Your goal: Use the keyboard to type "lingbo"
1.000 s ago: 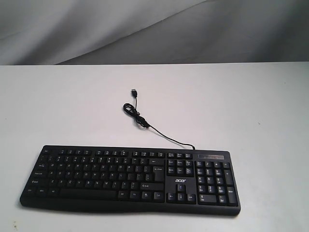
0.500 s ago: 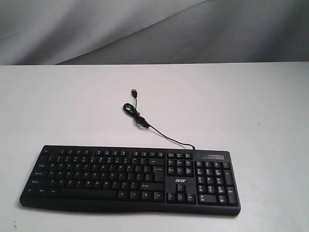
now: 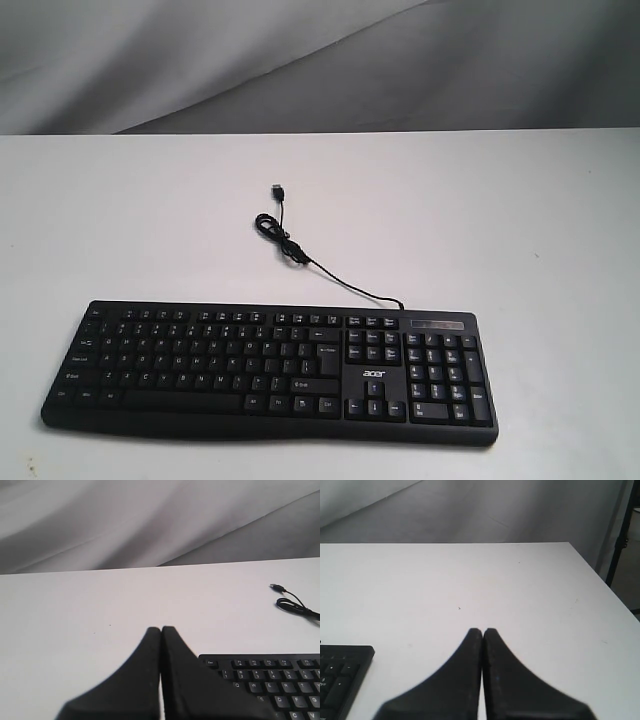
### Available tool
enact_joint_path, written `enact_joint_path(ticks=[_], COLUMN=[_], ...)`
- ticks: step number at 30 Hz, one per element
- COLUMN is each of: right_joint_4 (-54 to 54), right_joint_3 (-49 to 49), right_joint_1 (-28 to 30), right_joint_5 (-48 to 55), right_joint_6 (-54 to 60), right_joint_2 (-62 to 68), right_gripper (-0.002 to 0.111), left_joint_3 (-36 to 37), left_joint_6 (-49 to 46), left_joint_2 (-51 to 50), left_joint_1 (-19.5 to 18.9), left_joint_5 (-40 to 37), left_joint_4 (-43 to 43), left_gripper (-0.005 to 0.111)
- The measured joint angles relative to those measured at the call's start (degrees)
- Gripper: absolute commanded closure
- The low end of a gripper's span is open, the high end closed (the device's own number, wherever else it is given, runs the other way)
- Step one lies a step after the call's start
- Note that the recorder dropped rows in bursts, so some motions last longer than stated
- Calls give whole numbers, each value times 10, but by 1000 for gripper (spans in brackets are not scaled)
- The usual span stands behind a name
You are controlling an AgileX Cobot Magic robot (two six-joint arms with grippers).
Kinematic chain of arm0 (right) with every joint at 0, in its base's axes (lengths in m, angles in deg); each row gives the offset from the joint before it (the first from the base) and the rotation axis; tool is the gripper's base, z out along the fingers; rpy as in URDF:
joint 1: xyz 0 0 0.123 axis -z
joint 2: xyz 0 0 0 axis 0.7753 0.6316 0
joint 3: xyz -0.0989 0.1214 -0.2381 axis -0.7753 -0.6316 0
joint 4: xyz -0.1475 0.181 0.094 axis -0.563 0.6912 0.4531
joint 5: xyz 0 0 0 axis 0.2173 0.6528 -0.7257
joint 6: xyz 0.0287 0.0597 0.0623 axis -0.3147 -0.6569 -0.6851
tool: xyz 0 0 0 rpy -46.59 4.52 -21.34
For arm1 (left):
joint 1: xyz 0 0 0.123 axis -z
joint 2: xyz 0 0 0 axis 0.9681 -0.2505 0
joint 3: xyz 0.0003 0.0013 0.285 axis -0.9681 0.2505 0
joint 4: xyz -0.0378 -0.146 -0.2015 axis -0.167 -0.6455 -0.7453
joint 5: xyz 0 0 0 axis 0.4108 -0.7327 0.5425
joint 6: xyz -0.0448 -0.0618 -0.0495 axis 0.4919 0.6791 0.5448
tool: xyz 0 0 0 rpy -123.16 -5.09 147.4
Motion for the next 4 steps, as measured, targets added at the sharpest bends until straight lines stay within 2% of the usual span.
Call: enact_joint_path(ticks=[4], right_joint_4=[0], right_joint_3=[0], right_joint_1=[0], right_joint_5=[1], right_joint_6=[0], right_joint_2=[0], right_gripper=[108], left_joint_3=[0], left_joint_6=[0], left_joint_2=[0], left_joint_1=[0], left_joint_5=[0], left_joint_4=[0], left_gripper=[106])
